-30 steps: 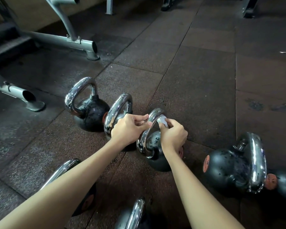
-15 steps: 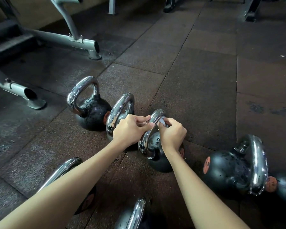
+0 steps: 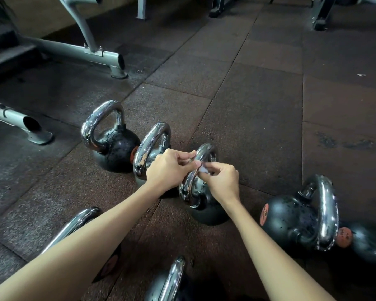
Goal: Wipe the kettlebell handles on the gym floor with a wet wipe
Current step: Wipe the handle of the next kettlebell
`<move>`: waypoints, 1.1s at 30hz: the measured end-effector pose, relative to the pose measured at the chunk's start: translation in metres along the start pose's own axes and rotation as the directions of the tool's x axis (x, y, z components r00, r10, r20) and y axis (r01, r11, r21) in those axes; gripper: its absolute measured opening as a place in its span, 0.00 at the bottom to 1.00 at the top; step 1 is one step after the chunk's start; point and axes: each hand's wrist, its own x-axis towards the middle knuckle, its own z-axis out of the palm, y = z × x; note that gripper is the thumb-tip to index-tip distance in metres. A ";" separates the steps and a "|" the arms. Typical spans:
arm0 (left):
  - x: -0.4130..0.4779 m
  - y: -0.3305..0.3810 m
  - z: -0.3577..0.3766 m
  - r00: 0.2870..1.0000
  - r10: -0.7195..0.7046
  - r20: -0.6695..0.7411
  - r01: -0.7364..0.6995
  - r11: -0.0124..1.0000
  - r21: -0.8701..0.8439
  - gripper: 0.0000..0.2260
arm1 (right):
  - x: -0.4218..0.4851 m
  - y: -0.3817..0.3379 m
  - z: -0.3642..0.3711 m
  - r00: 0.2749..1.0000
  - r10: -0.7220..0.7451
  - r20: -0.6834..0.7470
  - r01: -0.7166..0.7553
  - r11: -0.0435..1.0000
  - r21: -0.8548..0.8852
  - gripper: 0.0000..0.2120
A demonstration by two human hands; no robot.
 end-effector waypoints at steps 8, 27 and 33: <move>0.000 0.000 0.005 1.000 0.007 0.014 -0.007 1.000 0.020 0.18 | 0.002 0.001 -0.005 0.999 0.029 0.033 -0.033 0.987 0.155 0.10; 0.003 -0.009 -0.006 1.000 -0.017 0.016 0.018 1.000 -0.019 0.18 | -0.004 -0.004 -0.023 0.790 -0.105 0.604 0.190 0.978 -0.080 0.13; -0.002 -0.016 -0.005 1.000 -0.001 0.003 0.001 1.000 -0.024 0.18 | 0.004 -0.002 -0.005 0.783 -0.075 0.618 0.186 0.976 -0.117 0.06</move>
